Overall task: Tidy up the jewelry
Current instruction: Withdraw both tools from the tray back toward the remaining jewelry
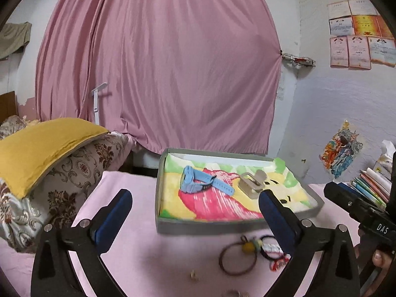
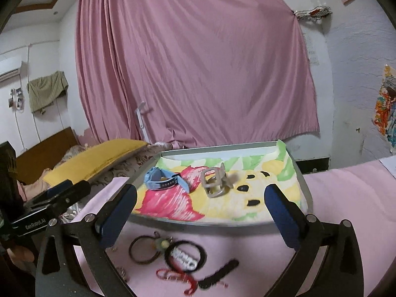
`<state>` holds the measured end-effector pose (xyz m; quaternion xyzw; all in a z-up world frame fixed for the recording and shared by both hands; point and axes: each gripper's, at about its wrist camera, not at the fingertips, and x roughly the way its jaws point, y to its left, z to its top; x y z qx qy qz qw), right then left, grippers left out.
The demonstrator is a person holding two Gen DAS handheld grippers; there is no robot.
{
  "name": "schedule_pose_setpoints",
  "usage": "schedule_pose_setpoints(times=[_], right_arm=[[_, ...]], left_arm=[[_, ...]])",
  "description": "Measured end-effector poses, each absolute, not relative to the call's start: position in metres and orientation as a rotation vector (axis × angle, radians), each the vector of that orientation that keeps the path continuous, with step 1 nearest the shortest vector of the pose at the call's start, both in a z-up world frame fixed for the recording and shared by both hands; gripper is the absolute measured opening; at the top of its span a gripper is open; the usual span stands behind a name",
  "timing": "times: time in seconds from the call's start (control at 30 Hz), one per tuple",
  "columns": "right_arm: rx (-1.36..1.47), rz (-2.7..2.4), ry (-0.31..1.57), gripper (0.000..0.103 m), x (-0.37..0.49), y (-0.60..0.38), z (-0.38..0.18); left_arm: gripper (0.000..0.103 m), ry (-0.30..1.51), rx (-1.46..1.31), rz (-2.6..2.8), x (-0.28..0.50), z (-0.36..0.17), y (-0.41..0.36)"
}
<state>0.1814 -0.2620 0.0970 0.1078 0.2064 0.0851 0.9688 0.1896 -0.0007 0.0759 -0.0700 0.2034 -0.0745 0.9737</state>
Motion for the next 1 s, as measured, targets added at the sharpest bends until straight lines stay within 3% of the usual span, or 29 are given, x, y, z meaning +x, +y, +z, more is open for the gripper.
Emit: schedule_pose_setpoints(times=[0.5,1.0], right_arm=[[0.116,0.112,0.372,0.101,0.106,-0.268,0.090],[0.077,0.194,0.622,0.101,0.111,-0.271,0.065]], left_arm=[[0.103,0.418,-0.119,-0.145,0.122,0.047,-0.004],[0.100,0.614,-0.141,-0.233,0.126,0.015,-0.007]])
